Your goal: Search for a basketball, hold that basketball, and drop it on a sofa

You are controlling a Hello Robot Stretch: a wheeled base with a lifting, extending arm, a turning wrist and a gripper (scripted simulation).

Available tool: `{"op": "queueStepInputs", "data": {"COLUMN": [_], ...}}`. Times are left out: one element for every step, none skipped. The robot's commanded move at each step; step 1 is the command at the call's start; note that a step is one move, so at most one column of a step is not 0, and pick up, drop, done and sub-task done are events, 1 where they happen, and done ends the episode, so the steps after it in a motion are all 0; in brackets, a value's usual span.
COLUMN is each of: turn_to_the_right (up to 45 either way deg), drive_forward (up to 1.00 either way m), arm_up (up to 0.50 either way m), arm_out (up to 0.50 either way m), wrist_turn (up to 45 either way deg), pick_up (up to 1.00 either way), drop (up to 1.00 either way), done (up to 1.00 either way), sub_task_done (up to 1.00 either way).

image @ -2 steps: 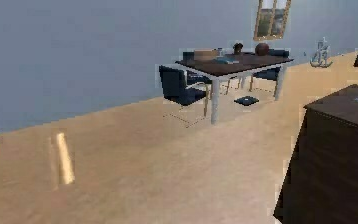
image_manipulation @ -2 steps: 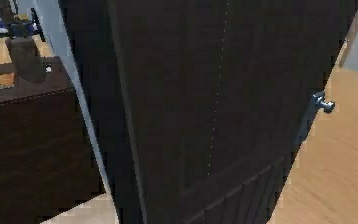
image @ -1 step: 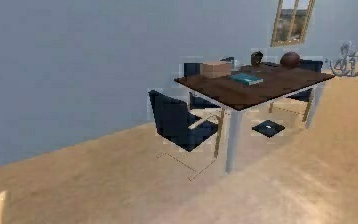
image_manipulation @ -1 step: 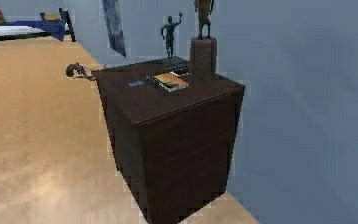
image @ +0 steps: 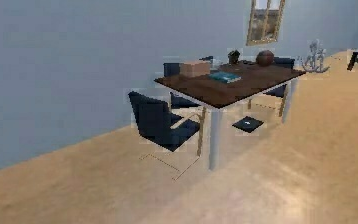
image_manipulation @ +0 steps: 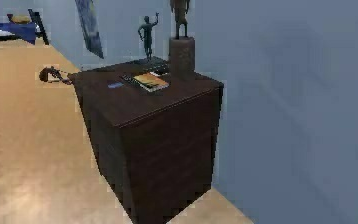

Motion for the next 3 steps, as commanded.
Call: {"op": "queueStepInputs", "data": {"turn_to_the_right": [0.0, 45.0, 6.0], "drive_forward": [0.65, 0.00, 0.00], "arm_up": [0.00, 0.00, 0.00], "arm_out": [0.00, 0.00, 0.00], "wrist_turn": [0.0, 0.0, 0.0], "pick_up": [0.00, 0.00, 0.00], "drop": [0.00, 0.00, 0.00], "done": [0.00, 0.00, 0.00], "sub_task_done": [0.00, 0.00, 0.00]}}
